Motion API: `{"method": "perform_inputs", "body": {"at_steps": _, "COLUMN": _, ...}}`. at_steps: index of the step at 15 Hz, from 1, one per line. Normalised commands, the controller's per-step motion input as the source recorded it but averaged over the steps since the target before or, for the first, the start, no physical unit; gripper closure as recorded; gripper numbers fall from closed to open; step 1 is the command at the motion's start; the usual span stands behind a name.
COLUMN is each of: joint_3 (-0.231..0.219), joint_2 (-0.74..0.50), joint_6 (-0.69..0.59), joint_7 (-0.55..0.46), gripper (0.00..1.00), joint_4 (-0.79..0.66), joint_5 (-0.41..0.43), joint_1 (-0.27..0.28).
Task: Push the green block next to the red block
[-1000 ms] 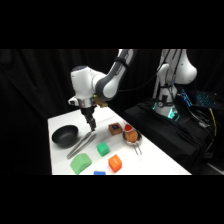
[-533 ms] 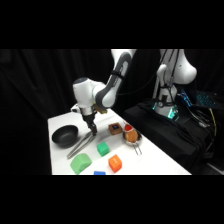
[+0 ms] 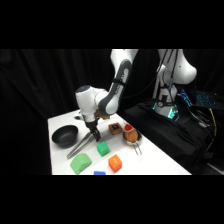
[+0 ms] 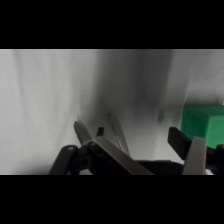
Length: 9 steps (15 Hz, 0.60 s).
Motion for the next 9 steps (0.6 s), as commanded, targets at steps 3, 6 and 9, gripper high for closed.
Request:
{"method": "perform_inputs", "body": {"at_steps": 3, "joint_3": -0.014, "joint_2": -0.10, "joint_6": 0.09, "joint_7": 0.08, "gripper": 0.00, "joint_4": -0.10, "joint_5": -0.037, "joint_1": 0.159}}
{"method": "perform_inputs", "body": {"at_steps": 6, "joint_3": -0.046, "joint_2": -0.18, "joint_6": 0.06, "joint_7": 0.19, "gripper": 0.00, "joint_4": -0.18, "joint_5": -0.089, "joint_1": 0.211}}
{"method": "perform_inputs", "body": {"at_steps": 9, "joint_3": -0.088, "joint_2": -0.26, "joint_6": 0.00, "joint_7": 0.29, "gripper": 0.00, "joint_4": -0.25, "joint_5": -0.156, "joint_1": 0.276}}
